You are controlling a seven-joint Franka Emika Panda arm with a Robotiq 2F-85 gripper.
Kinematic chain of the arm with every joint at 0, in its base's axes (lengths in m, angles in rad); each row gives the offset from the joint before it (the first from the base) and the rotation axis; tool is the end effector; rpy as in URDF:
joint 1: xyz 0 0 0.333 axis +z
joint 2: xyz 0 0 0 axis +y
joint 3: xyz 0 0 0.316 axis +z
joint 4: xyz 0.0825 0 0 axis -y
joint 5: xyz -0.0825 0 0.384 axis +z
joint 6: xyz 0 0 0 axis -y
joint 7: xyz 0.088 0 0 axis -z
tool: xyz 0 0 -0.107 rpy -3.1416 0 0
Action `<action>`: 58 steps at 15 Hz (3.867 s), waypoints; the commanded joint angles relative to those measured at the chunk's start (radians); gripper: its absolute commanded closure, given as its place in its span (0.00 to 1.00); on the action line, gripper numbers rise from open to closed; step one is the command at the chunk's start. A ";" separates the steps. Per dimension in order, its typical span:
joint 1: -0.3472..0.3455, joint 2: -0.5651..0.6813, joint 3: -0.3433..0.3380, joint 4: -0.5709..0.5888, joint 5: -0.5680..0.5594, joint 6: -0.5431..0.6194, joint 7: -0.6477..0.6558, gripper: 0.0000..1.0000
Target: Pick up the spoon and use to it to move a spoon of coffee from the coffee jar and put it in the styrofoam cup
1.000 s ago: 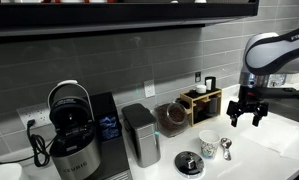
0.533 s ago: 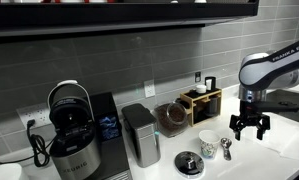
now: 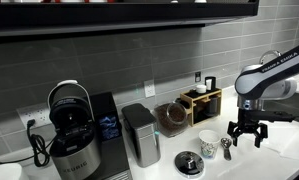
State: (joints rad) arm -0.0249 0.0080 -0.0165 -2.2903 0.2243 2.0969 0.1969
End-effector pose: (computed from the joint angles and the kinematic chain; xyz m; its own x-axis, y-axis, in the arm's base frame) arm 0.4923 -0.0096 0.3330 0.9105 -0.3383 -0.2378 -0.3735 -0.9196 -0.1218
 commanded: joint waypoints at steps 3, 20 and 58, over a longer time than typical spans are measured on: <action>0.011 0.044 0.009 -0.005 0.095 0.066 0.050 0.00; 0.003 0.127 0.020 0.005 0.306 0.222 0.026 0.23; 0.079 -0.014 0.075 0.330 0.043 -0.106 -0.033 0.97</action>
State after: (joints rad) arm 0.0535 -0.0058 0.0597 -1.9627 0.2678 1.9937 0.1628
